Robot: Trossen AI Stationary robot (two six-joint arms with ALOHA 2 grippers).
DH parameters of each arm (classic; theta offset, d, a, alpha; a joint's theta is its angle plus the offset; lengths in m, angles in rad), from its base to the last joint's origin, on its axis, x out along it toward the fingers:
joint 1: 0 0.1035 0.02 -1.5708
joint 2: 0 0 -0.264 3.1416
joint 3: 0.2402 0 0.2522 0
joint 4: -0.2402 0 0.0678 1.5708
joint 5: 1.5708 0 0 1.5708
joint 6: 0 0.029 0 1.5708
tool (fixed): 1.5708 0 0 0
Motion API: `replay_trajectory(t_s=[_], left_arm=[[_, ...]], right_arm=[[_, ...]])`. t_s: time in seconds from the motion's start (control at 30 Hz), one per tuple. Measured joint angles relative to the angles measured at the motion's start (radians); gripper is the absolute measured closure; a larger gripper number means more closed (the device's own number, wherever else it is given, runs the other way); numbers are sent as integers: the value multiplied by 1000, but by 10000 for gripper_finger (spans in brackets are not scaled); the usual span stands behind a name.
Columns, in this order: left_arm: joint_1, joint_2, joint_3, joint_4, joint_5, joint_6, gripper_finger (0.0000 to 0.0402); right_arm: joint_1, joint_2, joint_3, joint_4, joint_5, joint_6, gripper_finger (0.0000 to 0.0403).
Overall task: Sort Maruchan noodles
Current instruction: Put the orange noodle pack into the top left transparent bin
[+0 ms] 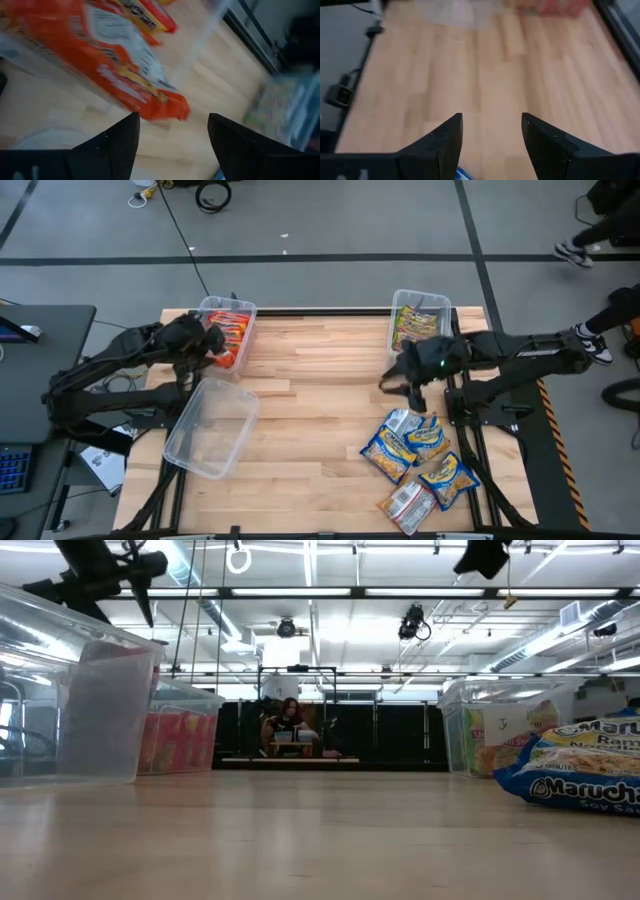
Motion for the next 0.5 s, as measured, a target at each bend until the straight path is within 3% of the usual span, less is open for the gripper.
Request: replay_trajectory(t_s=[0.33,0.5], left_arm=[[-236,-70,0,22,-9,141,163],[-351,-67,1,132,-8,287,163]], right_arm=[[316,258,1,128,61,249,195],[447,427,87,98,63,364,195]])
